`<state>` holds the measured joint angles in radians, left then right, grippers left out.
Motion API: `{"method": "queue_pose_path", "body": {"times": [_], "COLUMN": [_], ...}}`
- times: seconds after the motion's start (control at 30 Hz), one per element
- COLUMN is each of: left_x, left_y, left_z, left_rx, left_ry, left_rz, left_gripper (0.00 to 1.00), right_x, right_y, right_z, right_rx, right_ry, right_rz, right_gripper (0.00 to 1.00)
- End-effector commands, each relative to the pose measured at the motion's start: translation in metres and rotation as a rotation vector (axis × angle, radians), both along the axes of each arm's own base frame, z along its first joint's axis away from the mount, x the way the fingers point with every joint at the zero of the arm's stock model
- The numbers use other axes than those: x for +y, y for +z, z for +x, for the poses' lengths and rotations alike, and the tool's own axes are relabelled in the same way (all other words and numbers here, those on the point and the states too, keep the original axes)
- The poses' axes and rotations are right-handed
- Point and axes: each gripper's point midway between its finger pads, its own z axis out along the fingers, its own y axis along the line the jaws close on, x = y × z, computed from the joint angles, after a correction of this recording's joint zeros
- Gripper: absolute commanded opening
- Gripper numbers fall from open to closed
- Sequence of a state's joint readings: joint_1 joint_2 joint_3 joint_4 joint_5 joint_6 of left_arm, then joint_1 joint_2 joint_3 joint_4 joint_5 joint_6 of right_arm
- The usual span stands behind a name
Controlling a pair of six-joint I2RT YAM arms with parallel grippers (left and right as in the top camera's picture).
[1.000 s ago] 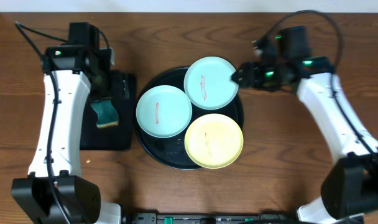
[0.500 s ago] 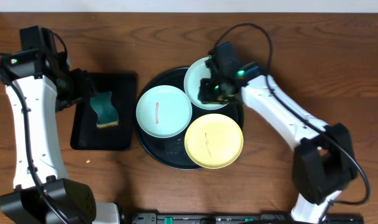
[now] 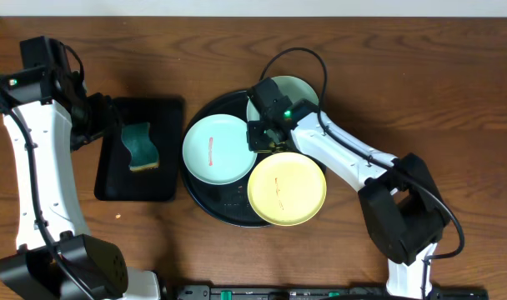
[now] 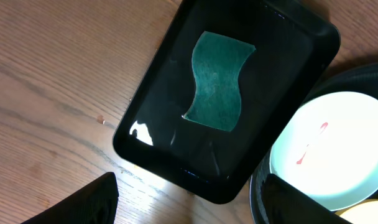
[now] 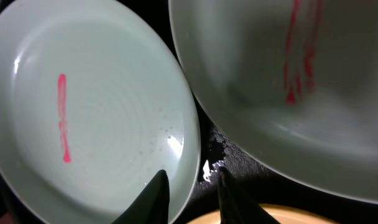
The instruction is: Clean dirty plates on tray and stack at the side
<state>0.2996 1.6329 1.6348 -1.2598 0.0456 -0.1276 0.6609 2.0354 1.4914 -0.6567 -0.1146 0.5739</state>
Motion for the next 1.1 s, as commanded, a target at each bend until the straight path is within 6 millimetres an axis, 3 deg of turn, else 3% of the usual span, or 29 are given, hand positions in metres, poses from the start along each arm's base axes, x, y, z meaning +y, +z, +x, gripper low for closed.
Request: {"method": "queue_pose_path", "body": {"times": [0.0, 0.37, 0.7, 0.8, 1.07], "left_x": [0.003, 0.004, 0.005, 0.006, 0.004], "left_y": [-0.007, -0.007, -0.008, -0.012, -0.037], "left_z": [-0.002, 0.001, 0.004, 0.005, 0.001], "left_rx": [0.026, 0.015, 0.001, 0.003, 0.032], "left_ry": [0.013, 0.013, 0.013, 0.013, 0.012], "left_rz": [0.004, 0.007, 0.012, 0.011, 0.002], "left_gripper": [0.75, 0.75, 0.75, 0.75, 0.74], "right_x": [0.002, 0.005, 0.009, 0.010, 0.009], "right_y": [-0.007, -0.032, -0.040, -0.047, -0.051], "right_z": [0.005, -0.001, 0.000, -0.003, -0.004], "right_rx": [-0.013, 0.030, 0.033, 0.055, 0.064], "right_ry": [-0.019, -0.004, -0.001, 0.005, -0.002], "right_rz": [-0.029, -0.049, -0.042, -0.039, -0.043], "right_gripper": [0.22, 0.18, 0.08, 0.01, 0.01]}}
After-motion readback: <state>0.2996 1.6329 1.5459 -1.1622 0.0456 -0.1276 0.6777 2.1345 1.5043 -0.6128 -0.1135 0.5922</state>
